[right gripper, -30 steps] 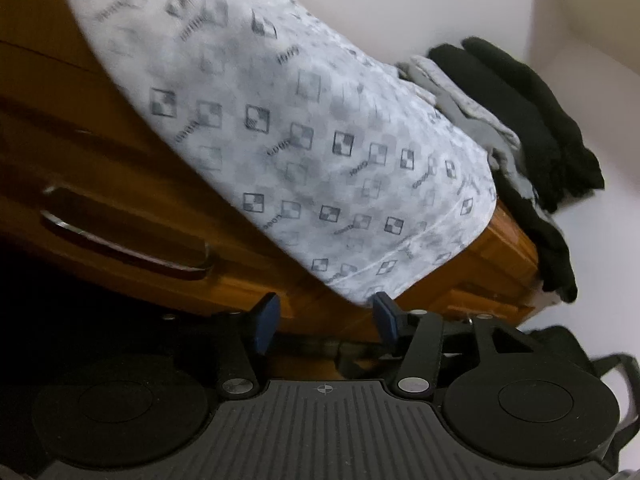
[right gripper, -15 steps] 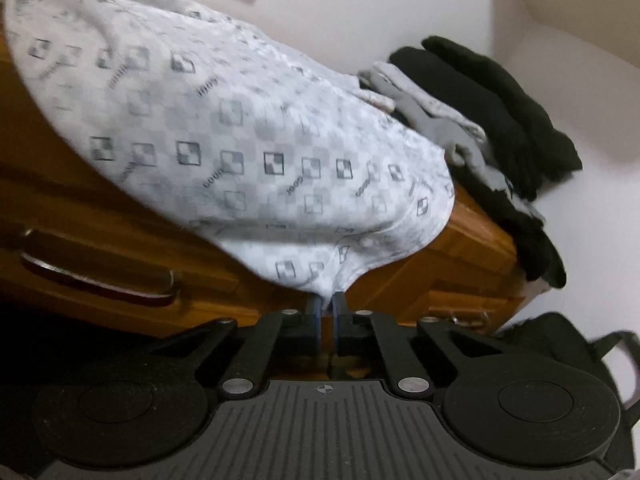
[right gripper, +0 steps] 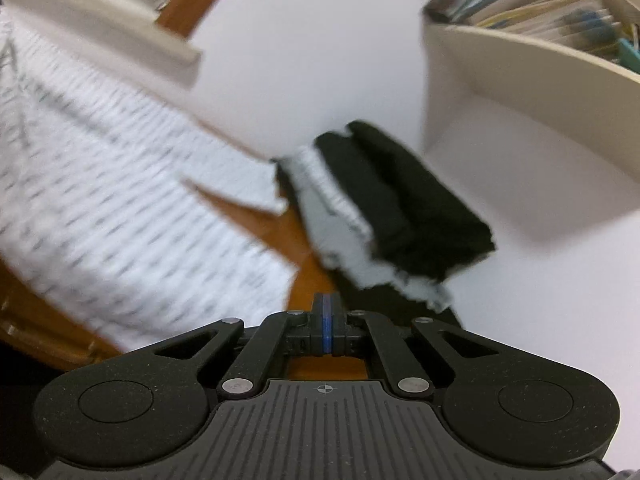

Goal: Fold clothes

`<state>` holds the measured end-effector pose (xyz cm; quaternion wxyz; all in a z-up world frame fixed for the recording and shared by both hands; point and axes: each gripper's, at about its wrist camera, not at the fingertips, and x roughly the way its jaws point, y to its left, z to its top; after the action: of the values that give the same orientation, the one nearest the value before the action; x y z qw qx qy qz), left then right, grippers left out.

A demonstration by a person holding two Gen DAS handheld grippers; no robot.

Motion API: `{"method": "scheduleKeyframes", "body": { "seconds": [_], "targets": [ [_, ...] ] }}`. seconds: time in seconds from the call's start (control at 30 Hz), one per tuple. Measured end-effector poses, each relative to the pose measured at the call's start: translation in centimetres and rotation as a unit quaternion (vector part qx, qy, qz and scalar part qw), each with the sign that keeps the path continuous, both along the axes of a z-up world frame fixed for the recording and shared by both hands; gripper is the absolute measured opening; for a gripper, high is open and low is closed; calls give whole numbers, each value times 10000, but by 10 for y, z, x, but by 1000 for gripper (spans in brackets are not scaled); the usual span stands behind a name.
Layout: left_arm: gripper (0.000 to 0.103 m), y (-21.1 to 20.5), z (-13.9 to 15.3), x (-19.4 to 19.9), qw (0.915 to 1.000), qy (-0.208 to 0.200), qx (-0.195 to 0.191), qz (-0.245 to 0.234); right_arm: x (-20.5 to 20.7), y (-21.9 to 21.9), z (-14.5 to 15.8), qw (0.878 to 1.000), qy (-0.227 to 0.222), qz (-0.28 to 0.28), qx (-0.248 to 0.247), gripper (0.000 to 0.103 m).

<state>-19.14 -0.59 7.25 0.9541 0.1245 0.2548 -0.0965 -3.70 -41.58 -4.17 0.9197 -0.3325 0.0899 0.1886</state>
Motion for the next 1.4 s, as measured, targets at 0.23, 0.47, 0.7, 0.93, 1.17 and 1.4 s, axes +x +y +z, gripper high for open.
{"method": "scheduleKeyframes", "body": {
  "seconds": [0.23, 0.47, 0.7, 0.93, 1.17, 1.4],
  "targets": [
    [6, -2, -7, 9, 9997, 229, 98, 9, -11, 12, -44, 9970, 693, 342, 22, 15],
    [7, -6, -21, 14, 9987, 441, 244, -14, -36, 50, -115, 9911, 1012, 718, -486, 47],
    [7, -6, -26, 16, 9983, 524, 247, 25, -33, 73, -136, 9953, 543, 473, -650, 47],
    [7, -4, -27, 16, 9984, 528, 215, -18, -31, 64, -124, 9958, 521, 625, -431, 2],
    [6, 3, -5, 9, 9996, -151, 117, 196, -22, 34, -44, 9986, -55, 494, -206, 1],
    [2, 21, 19, 35, 9956, -678, -120, 628, 56, 68, 60, 9914, -1233, 416, -120, 1]
  ]
}}
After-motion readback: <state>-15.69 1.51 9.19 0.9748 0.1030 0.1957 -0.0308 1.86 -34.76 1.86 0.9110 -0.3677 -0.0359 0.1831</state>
